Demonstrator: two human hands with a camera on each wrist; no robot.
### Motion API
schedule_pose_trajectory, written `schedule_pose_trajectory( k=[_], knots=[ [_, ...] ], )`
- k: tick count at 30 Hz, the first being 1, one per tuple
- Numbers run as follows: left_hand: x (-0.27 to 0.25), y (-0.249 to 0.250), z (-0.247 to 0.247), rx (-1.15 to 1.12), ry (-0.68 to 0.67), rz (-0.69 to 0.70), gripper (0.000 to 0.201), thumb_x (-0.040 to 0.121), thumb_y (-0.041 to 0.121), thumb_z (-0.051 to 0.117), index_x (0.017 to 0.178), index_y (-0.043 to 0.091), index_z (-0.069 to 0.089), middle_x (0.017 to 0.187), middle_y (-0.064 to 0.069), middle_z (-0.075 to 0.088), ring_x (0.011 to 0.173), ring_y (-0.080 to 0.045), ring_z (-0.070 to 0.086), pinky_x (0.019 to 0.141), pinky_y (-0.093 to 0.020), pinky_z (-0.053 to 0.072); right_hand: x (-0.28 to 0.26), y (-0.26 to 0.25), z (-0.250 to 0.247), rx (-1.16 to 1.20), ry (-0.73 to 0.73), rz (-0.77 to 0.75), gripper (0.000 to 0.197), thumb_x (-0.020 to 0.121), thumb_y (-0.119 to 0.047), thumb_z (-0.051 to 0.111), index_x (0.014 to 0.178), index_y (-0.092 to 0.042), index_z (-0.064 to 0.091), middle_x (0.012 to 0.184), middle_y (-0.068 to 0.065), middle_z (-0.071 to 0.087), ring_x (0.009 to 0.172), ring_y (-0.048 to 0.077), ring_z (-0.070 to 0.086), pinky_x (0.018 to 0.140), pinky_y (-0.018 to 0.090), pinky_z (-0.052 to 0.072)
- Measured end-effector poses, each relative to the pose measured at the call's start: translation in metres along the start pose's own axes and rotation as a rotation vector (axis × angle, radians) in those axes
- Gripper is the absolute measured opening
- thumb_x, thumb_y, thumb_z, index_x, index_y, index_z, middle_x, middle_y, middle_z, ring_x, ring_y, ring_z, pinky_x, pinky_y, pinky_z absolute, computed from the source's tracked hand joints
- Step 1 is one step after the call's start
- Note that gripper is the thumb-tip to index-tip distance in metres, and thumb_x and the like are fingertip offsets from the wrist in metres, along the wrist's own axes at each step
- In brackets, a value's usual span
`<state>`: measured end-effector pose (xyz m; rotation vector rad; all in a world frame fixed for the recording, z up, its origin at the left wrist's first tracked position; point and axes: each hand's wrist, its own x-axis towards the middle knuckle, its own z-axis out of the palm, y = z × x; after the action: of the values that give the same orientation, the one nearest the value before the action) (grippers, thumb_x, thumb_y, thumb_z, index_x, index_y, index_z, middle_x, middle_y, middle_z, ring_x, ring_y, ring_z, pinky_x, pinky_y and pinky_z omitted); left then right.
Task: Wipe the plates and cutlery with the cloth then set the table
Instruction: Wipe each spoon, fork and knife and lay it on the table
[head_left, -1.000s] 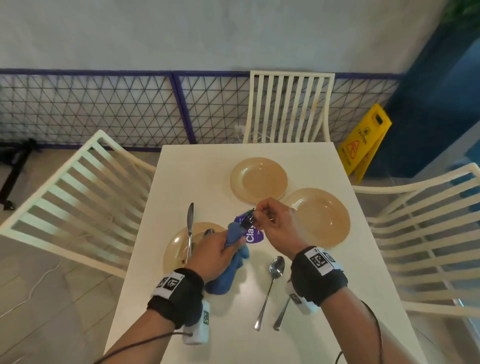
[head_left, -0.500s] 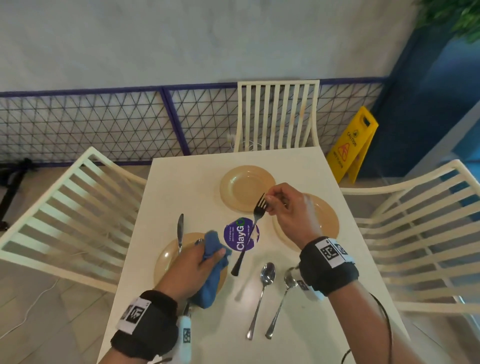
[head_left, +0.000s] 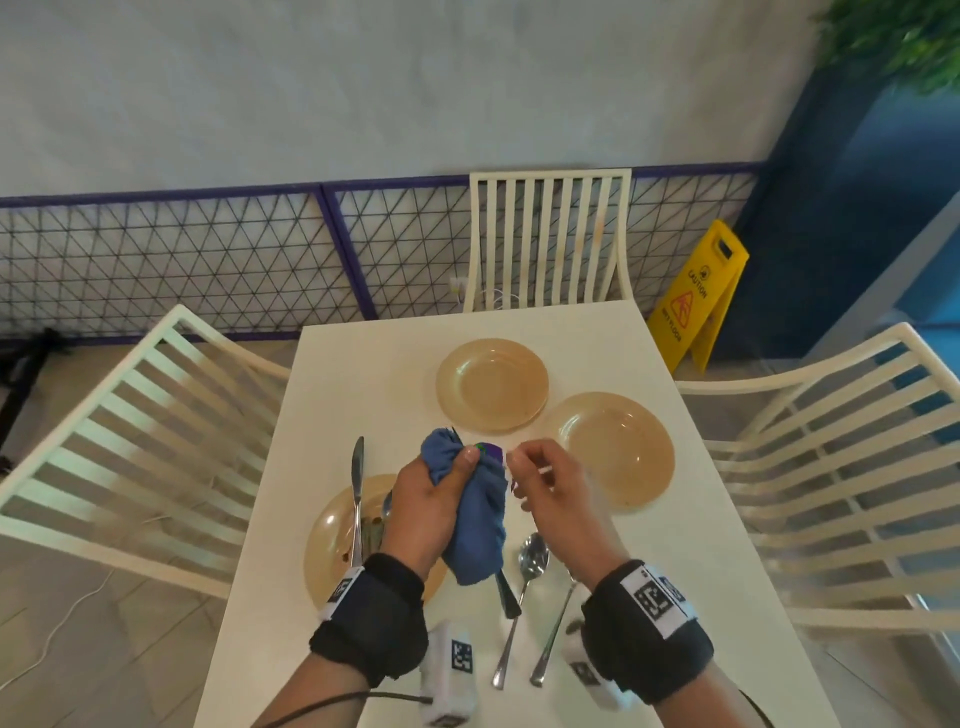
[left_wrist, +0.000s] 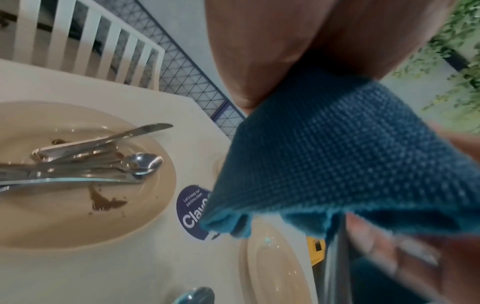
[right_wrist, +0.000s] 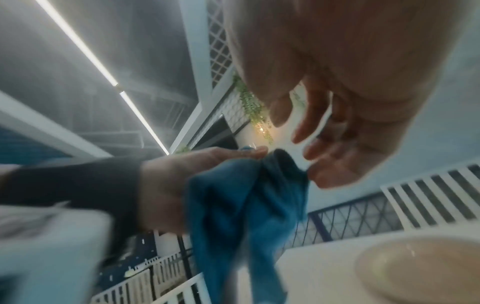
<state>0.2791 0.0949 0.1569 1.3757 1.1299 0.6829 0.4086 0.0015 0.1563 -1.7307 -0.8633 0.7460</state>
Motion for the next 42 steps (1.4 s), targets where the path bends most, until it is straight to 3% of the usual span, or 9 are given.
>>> schedule_pose_trajectory(
  k=[4, 7, 11, 18, 21, 25, 30, 34, 42],
  knots=[
    [0.001, 0.004, 0.004, 0.011, 0.127, -0.011, 0.029, 0.095, 0.041, 0.06, 0.085, 0.014, 0.067, 0.076, -0.005, 0.07, 0.074, -0.011, 0.067, 0.064, -0.009, 0.049, -0.046, 0.015, 0.005, 0.21, -0.405, 0.384, 0.026, 0.105, -0.029, 0.047, 0.092, -0.013, 0.062, 0.081, 0.004, 0.067, 0.063, 0.018, 0.067, 0.062, 0.033, 0.057],
    [-0.004, 0.002, 0.007, 0.082, 0.087, 0.024, 0.026, 0.097, 0.032, 0.061, 0.089, 0.008, 0.067, 0.074, -0.004, 0.067, 0.073, -0.014, 0.065, 0.061, 0.0, 0.04, -0.06, 0.019, 0.001, 0.206, -0.479, 0.322, 0.027, 0.106, -0.016, 0.044, 0.085, -0.009, 0.06, 0.063, 0.0, 0.06, 0.048, 0.014, 0.056, 0.054, 0.03, 0.048],
    [0.009, -0.001, 0.003, 0.022, 0.043, 0.026, 0.033, 0.089, 0.046, 0.069, 0.079, 0.015, 0.066, 0.074, -0.009, 0.068, 0.077, -0.028, 0.068, 0.082, -0.031, 0.057, -0.073, 0.019, -0.012, 0.249, -0.446, 0.295, 0.03, 0.106, -0.019, 0.043, 0.096, -0.001, 0.065, 0.054, -0.004, 0.048, 0.044, 0.013, 0.04, 0.048, 0.023, 0.035],
    [-0.018, -0.001, 0.022, 0.018, 0.056, -0.081, 0.035, 0.095, 0.039, 0.063, 0.085, 0.006, 0.069, 0.079, -0.015, 0.075, 0.08, -0.034, 0.072, 0.084, -0.048, 0.058, -0.067, 0.015, -0.009, 0.303, -0.372, 0.326, 0.033, 0.106, -0.025, 0.046, 0.087, -0.008, 0.068, 0.054, -0.004, 0.043, 0.044, 0.008, 0.033, 0.044, 0.02, 0.028],
    [0.001, -0.002, 0.009, 0.026, 0.124, 0.001, 0.026, 0.092, 0.04, 0.067, 0.077, 0.019, 0.064, 0.078, -0.01, 0.073, 0.081, -0.029, 0.072, 0.084, -0.042, 0.057, -0.077, 0.017, -0.022, 0.276, -0.447, 0.328, 0.03, 0.106, -0.023, 0.045, 0.087, -0.013, 0.066, 0.054, -0.006, 0.042, 0.045, 0.009, 0.031, 0.045, 0.019, 0.029],
    [-0.003, 0.002, 0.009, 0.079, 0.118, 0.059, 0.024, 0.095, 0.031, 0.064, 0.077, 0.015, 0.062, 0.069, 0.0, 0.066, 0.071, -0.015, 0.065, 0.065, -0.003, 0.044, -0.083, 0.021, -0.029, 0.22, -0.446, 0.317, 0.031, 0.106, -0.024, 0.044, 0.089, -0.011, 0.067, 0.053, -0.005, 0.045, 0.044, 0.009, 0.036, 0.046, 0.018, 0.032],
    [-0.043, -0.007, 0.022, 0.085, -0.052, 0.03, 0.021, 0.096, 0.022, 0.063, 0.078, 0.012, 0.064, 0.059, 0.005, 0.069, 0.059, 0.0, 0.066, 0.055, -0.007, 0.046, -0.086, 0.031, -0.015, 0.224, -0.519, 0.331, 0.028, 0.105, -0.022, 0.046, 0.091, -0.011, 0.067, 0.057, 0.001, 0.059, 0.045, 0.014, 0.053, 0.048, 0.023, 0.043],
    [-0.032, -0.012, 0.013, 0.092, 0.025, 0.032, 0.029, 0.091, 0.034, 0.066, 0.077, 0.009, 0.064, 0.065, -0.002, 0.066, 0.064, -0.013, 0.064, 0.065, -0.022, 0.052, -0.095, 0.03, -0.02, 0.255, -0.631, 0.34, 0.027, 0.105, -0.025, 0.046, 0.09, -0.014, 0.065, 0.063, 0.006, 0.062, 0.05, 0.018, 0.058, 0.051, 0.025, 0.046],
    [-0.059, -0.009, 0.025, 0.192, -0.143, 0.003, 0.031, 0.097, 0.033, 0.059, 0.088, 0.006, 0.07, 0.078, -0.007, 0.074, 0.078, -0.012, 0.072, 0.065, -0.008, 0.049, -0.077, 0.032, -0.022, 0.174, -0.572, 0.359, 0.025, 0.105, -0.019, 0.047, 0.095, -0.01, 0.068, 0.085, 0.006, 0.075, 0.069, 0.015, 0.068, 0.064, 0.026, 0.056]
  ],
)
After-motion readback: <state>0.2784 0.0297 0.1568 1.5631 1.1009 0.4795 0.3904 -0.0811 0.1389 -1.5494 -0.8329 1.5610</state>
